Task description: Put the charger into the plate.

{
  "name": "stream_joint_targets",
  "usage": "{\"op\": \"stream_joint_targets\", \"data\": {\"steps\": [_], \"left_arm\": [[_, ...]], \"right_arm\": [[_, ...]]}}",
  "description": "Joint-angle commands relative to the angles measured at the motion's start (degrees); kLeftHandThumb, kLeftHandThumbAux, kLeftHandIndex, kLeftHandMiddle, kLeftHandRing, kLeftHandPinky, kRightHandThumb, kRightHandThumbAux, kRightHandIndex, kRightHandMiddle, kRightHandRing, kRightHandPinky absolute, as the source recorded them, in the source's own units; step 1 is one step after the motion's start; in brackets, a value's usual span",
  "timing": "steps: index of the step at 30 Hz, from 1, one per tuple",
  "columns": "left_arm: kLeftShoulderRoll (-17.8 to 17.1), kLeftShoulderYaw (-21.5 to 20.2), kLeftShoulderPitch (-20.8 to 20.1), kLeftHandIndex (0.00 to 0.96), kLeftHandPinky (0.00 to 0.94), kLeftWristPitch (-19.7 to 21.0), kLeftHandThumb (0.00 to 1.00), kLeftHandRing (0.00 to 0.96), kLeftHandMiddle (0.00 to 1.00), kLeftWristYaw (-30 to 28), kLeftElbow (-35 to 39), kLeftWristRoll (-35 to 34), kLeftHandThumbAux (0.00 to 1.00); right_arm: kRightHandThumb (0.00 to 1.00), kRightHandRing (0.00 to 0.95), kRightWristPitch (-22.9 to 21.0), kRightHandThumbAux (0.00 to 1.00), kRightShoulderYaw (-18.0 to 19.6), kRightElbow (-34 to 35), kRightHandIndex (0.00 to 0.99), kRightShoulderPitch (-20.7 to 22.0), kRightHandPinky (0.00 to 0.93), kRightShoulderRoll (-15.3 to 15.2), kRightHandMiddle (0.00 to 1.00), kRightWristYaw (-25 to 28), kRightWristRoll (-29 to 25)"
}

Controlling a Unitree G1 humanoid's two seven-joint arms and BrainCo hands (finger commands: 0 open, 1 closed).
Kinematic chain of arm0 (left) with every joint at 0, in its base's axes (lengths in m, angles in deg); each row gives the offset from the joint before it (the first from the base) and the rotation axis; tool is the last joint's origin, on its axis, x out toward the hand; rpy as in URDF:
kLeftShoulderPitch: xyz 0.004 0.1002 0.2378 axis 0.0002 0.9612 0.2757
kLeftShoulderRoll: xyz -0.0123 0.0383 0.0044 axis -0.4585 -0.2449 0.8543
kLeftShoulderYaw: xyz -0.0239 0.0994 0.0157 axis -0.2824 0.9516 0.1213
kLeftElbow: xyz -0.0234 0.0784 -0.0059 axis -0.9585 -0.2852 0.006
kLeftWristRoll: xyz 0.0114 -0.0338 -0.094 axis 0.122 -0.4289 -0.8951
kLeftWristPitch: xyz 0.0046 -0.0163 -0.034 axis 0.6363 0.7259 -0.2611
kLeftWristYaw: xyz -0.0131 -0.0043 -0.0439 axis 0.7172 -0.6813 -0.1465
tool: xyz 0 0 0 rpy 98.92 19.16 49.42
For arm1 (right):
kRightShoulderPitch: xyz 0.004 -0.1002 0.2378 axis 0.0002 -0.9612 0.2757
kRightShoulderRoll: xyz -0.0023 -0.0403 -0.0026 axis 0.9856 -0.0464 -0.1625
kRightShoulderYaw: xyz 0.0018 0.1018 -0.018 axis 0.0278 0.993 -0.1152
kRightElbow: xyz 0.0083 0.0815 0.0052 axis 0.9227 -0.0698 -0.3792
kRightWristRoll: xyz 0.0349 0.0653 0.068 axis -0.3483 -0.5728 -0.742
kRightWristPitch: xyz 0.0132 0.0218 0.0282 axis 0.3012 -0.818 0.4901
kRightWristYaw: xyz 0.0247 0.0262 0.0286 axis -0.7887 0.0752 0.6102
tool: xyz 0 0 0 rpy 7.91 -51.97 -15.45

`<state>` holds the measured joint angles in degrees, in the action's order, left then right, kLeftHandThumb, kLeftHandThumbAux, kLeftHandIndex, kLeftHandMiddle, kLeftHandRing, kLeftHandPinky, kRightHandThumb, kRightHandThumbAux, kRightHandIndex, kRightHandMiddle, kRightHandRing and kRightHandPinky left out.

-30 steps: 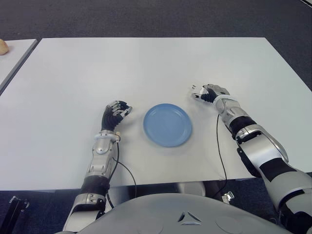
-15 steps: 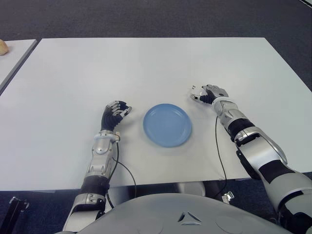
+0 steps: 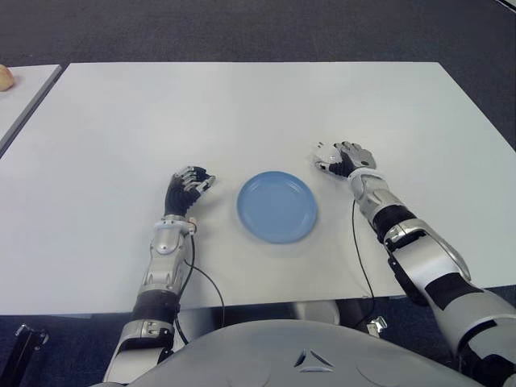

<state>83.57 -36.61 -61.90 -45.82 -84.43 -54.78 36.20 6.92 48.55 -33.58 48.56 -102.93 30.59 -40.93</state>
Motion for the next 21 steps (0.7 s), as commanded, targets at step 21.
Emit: {"op": "stream_joint_targets", "data": {"steps": [21], "left_arm": [[0.3,-0.1,1.1,0.426,0.46,1.8,0.703,0.46,0.454,0.6,1.0,0.1,0.722]], "right_arm": [[0.581,0.174,10.2,0.627,8.8,-1.7,0.185,-6.6,0.245,4.3,0.154,-22.1,-8.3]]}}
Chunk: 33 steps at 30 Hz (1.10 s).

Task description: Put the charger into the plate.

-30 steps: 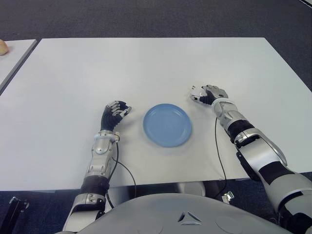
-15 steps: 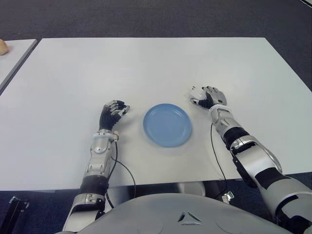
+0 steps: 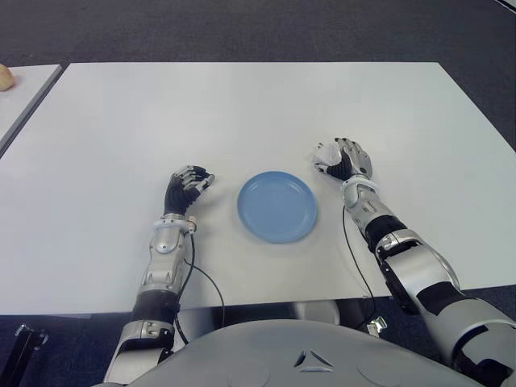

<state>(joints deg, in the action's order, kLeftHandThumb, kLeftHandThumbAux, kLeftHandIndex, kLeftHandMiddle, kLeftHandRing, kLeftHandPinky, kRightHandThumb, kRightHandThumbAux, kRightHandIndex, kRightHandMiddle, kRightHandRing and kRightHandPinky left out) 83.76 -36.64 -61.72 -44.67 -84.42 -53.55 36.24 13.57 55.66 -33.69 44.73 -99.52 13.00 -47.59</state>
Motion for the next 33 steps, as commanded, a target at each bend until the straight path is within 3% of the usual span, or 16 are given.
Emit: {"op": "stream_joint_targets", "data": {"steps": [1,3,6,11,15,26,33], "left_arm": [[0.1,0.0,0.9,0.426,0.46,0.7,0.702,0.46,0.454,0.6,-0.2,0.1,0.722],[0.1,-0.1,0.9,0.426,0.461,0.8,0.702,0.461,0.455,0.6,-0.1,0.0,0.722],[0.0,-0.1,0.9,0.426,0.459,0.5,0.703,0.459,0.456,0.6,-0.2,0.1,0.721],[0.0,-0.2,0.5,0.427,0.467,0.5,0.703,0.467,0.464,0.8,-0.6,0.3,0.721],[0.0,-0.3,0.4,0.426,0.464,0.8,0.703,0.469,0.465,0.9,-0.6,0.3,0.721],[-0.2,-0.2,0.4,0.425,0.47,1.7,0.702,0.472,0.461,1.1,-0.3,0.7,0.722],[-0.2,-0.3,0.3,0.425,0.468,1.1,0.701,0.47,0.458,0.8,-0.4,0.3,0.723]], "right_arm": [[0.605,0.209,4.3,0.645,2.0,-1.8,0.231,-2.8,0.279,1.0,0.184,-5.3,-1.9],[0.662,0.293,6.3,0.688,2.9,-2.2,0.339,-3.0,0.363,1.2,0.254,-6.7,-2.8],[0.691,0.385,10.1,0.708,4.9,-2.8,0.396,-3.4,0.447,1.8,0.362,-8.8,-4.9],[0.703,0.58,14.3,0.722,7.5,-3.9,0.426,-3.8,0.631,2.4,0.566,-6.5,-8.3],[0.701,0.686,16.4,0.728,9.1,-4.5,0.432,-3.9,0.724,2.4,0.667,-3.1,-10.5],[0.697,0.783,20.2,0.731,12.4,-4.4,0.437,-4.5,0.793,2.6,0.769,1.8,-14.3],[0.696,0.788,22.6,0.731,15.5,-3.8,0.438,-5.1,0.769,3.2,0.782,5.7,-17.9]]}}
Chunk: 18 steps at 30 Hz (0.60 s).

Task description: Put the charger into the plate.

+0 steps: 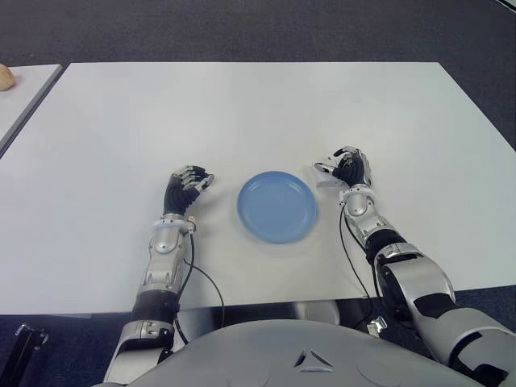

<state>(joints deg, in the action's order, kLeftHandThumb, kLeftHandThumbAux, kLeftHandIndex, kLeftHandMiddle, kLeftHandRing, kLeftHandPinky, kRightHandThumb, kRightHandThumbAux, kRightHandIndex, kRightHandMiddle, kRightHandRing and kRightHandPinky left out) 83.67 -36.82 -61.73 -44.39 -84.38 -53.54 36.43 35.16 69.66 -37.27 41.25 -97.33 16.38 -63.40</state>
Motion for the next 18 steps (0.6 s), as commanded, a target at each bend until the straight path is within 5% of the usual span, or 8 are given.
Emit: {"op": "stream_joint_targets", "data": {"steps": [1,18], "left_arm": [[-0.1,-0.2,0.3,0.425,0.47,0.7,0.701,0.471,0.46,0.7,-0.4,0.1,0.723],[0.1,-0.2,0.4,0.425,0.462,1.6,0.702,0.469,0.461,1.0,0.0,0.1,0.722]], "right_arm": [[0.696,0.788,1.2,0.731,1.7,-0.2,0.438,-1.6,0.768,1.0,0.782,2.6,-2.3],[0.698,0.793,6.1,0.729,5.8,2.6,0.438,-3.0,0.789,2.2,0.78,2.6,-4.3]]}}
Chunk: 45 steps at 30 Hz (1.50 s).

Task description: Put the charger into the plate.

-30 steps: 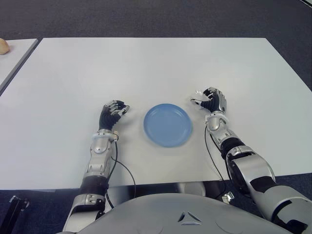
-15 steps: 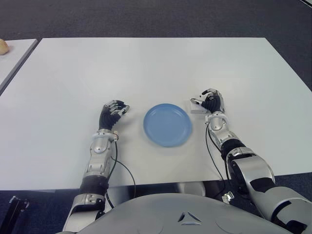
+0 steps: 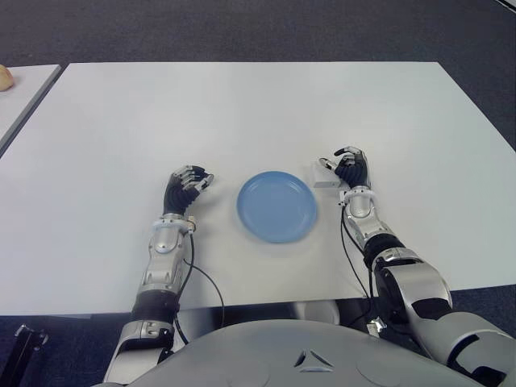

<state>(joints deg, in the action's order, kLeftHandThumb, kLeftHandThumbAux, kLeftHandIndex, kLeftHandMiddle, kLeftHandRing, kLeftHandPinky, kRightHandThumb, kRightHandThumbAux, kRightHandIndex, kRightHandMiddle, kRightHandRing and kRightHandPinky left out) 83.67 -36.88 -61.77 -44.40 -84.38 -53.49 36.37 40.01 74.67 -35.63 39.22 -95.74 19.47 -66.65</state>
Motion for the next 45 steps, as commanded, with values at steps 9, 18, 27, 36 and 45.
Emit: {"op": "stream_joint_targets", "data": {"steps": [9,18,27,36,45], "left_arm": [[0.2,-0.4,0.3,0.426,0.461,1.4,0.702,0.464,0.461,1.1,-0.1,0.0,0.722],[0.1,-0.4,0.2,0.425,0.471,0.2,0.703,0.474,0.464,0.7,-0.5,-0.3,0.722],[-0.1,-0.6,0.3,0.426,0.47,0.3,0.704,0.478,0.467,0.5,-0.3,-0.5,0.721],[-0.6,-0.2,0.0,0.426,0.486,0.1,0.703,0.496,0.484,0.4,-1.0,0.3,0.721],[-0.6,0.0,-0.1,0.426,0.486,-0.2,0.702,0.499,0.493,0.2,-1.3,0.4,0.721]], "right_arm": [[0.698,0.795,2.2,0.729,0.8,3.9,0.438,-1.9,0.788,0.8,0.784,-1.2,-0.2],[0.697,0.788,1.6,0.729,-1.0,8.7,0.437,-3.2,0.774,0.3,0.777,-3.9,3.1],[0.254,0.485,-17.9,0.631,-4.1,40.6,0.273,-13.4,0.521,0.7,0.423,-7.3,16.3],[0.125,0.04,-40.2,0.458,-5.7,57.7,0.016,-19.5,0.057,6.8,0.035,-1.9,24.8],[0.373,0.001,-48.8,0.267,-8.1,58.4,0.0,-19.4,0.001,11.2,0.001,-4.5,29.5]]}}
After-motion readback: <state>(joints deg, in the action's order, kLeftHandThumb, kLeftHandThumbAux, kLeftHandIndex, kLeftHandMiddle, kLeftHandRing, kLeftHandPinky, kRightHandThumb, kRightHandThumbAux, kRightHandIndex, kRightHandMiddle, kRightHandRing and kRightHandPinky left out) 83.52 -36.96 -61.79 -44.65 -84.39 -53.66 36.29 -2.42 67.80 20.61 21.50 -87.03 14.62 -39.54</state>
